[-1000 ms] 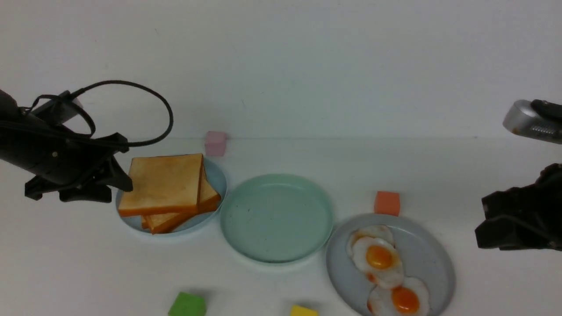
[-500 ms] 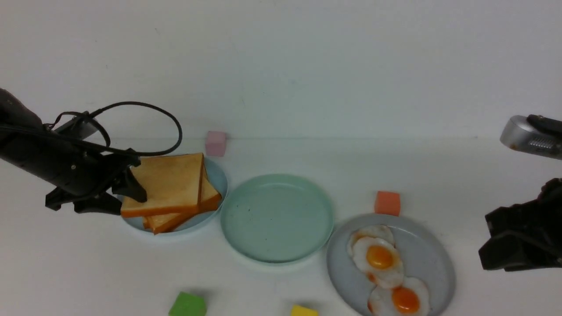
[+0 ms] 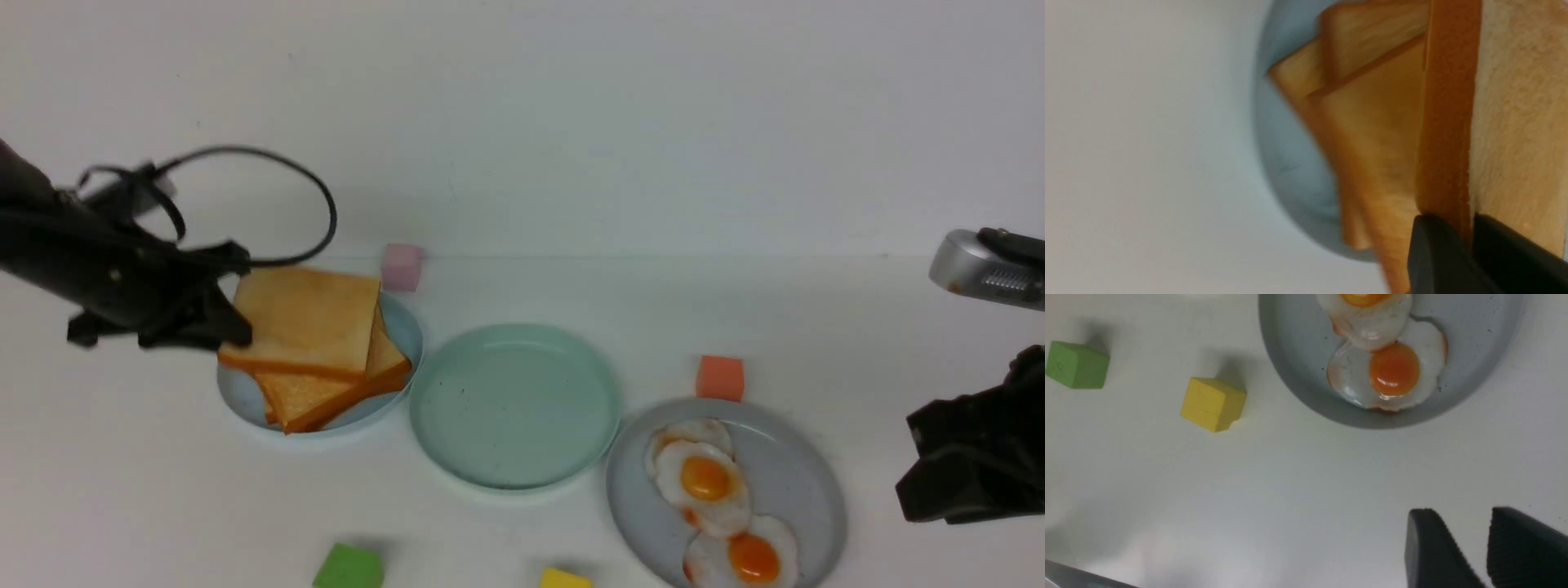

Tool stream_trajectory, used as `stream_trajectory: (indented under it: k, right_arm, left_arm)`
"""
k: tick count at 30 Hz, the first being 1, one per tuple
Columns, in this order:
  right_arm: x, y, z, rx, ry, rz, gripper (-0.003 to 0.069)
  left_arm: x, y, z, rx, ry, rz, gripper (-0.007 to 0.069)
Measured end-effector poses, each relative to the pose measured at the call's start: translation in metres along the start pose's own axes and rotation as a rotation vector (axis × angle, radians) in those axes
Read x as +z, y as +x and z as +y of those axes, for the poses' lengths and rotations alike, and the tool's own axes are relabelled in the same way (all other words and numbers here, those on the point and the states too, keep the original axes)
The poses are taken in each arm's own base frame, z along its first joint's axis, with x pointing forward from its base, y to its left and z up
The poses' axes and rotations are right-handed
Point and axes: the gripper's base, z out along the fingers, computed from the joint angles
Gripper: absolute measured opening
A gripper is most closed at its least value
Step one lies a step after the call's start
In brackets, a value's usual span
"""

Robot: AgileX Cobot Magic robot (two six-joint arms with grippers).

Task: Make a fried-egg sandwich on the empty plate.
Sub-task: Use the left arm to grab a slice of bread, then use the left arm to put a slice of bread into the empty plate in the middle

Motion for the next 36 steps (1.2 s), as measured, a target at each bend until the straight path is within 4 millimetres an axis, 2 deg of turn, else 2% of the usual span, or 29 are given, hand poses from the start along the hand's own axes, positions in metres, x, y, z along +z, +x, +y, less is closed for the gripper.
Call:
stream_trajectory:
  k: [3,6,9,10,13,15,16,19,25,31,36]
  right_arm:
    - [0.000,0.000,0.000,0.000,-0.001,-0.002,0.0238]
    - [0.000,-0.001,0.001,0.007,-0.014,-0.013,0.0238]
    - [0.000,-0.002,0.002,0.014,-0.026,-0.021,0.0238]
    - [0.000,-0.002,0.002,0.014,-0.027,-0.021,0.0238]
    - [0.000,-0.002,0.003,0.015,-0.029,-0.027,0.0238]
    - [0.000,-0.003,0.003,0.015,-0.030,-0.030,0.0238]
    - [0.000,-0.003,0.003,0.015,-0.030,-0.033,0.0238]
    - [0.000,-0.003,0.003,0.004,-0.030,-0.036,0.0238]
    - [0.000,-0.003,0.003,-0.006,-0.030,-0.036,0.0238]
    - [0.000,-0.003,0.003,-0.007,-0.030,-0.036,0.0238]
    - [0.000,-0.003,0.003,-0.007,-0.030,-0.036,0.0238]
  left_arm:
    - [-0.024,-0.002,-0.025,0.066,0.129,-0.036,0.0084]
    - [-0.026,0.003,-0.051,0.096,0.255,-0.021,0.0081]
    - [-0.010,0.017,-0.082,0.141,0.315,0.012,0.0080]
    - [0.005,0.026,-0.097,0.169,0.315,0.030,0.0078]
    - [0.030,0.036,-0.113,0.163,0.299,0.052,0.0078]
    - [0.042,0.039,-0.116,0.147,0.285,0.055,0.0078]
    - [0.058,0.042,-0.118,0.128,0.265,0.058,0.0078]
    - [0.085,0.049,-0.116,0.111,0.235,0.084,0.0078]
    - [0.118,0.059,-0.103,0.055,0.189,0.146,0.0078]
    - [0.124,0.061,-0.098,0.017,0.158,0.162,0.0077]
    - [0.123,0.064,-0.095,-0.003,0.124,0.206,0.0172]
